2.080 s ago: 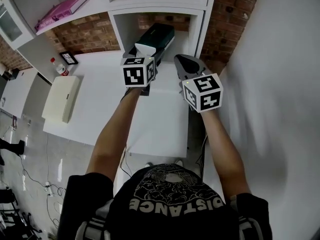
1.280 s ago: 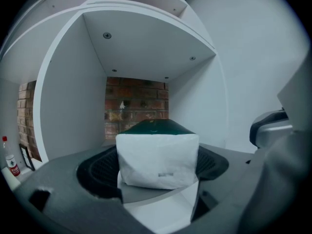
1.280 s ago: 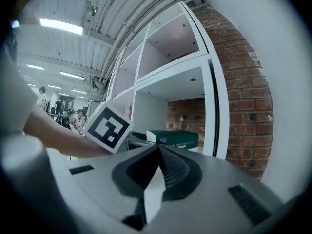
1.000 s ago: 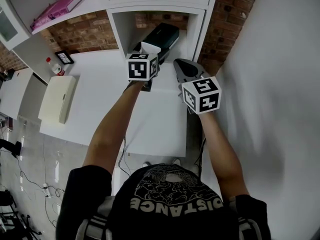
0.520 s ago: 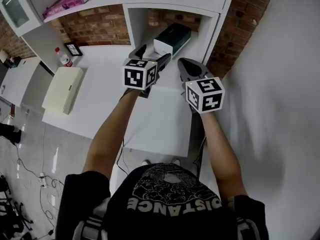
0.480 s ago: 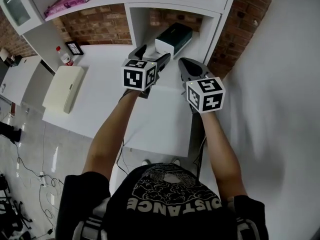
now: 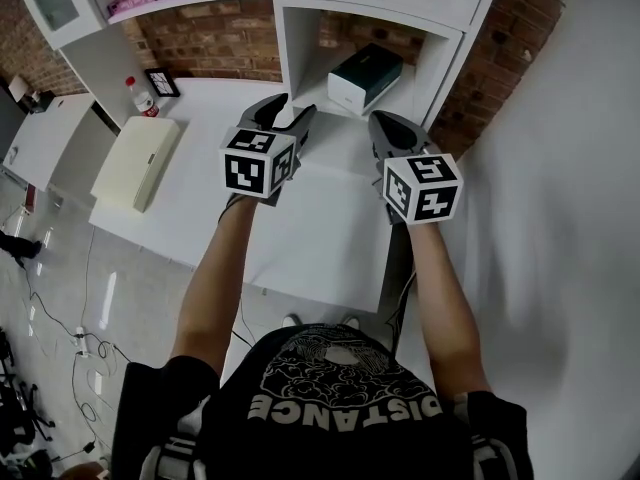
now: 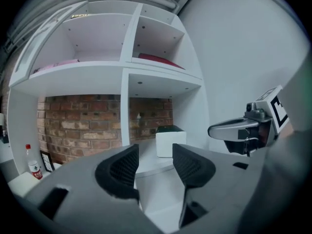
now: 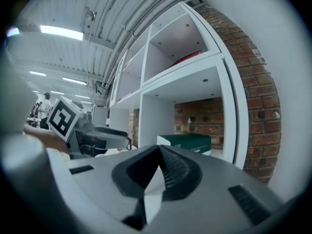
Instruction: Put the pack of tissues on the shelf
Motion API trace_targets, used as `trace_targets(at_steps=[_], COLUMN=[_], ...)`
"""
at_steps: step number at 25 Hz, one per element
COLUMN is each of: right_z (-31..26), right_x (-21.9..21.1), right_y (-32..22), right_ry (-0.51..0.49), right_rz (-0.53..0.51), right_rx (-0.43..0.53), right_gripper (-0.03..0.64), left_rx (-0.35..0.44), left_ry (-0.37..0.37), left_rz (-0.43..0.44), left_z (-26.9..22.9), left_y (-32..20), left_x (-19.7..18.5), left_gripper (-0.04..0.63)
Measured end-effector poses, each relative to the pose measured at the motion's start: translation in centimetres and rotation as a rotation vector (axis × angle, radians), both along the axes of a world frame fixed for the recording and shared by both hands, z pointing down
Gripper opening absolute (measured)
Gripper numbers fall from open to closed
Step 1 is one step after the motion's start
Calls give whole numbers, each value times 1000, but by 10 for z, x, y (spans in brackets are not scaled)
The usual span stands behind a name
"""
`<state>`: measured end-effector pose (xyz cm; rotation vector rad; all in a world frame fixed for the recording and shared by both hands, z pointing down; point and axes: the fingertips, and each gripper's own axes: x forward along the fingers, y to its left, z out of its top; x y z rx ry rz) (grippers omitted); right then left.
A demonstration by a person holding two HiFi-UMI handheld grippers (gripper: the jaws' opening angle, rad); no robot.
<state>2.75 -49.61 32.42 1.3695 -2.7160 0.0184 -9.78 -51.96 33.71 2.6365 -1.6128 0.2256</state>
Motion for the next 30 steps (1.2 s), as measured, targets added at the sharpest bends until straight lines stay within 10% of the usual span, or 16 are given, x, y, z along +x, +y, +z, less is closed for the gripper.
trace_targets(at_steps=[13,30], right_z=[-6,-6], right_x=[5,9], right_y=[6,6], right_ry=[9,15], right_rz=[2,13], right_rx=[20,19], right_gripper=[3,3], left_rx=[42,31], left_ry=[-19,32], left_rz=[-90,-125], left_z=[-3,-5], left_y=[29,29], left_x=[-40,-46], left_gripper=[7,2])
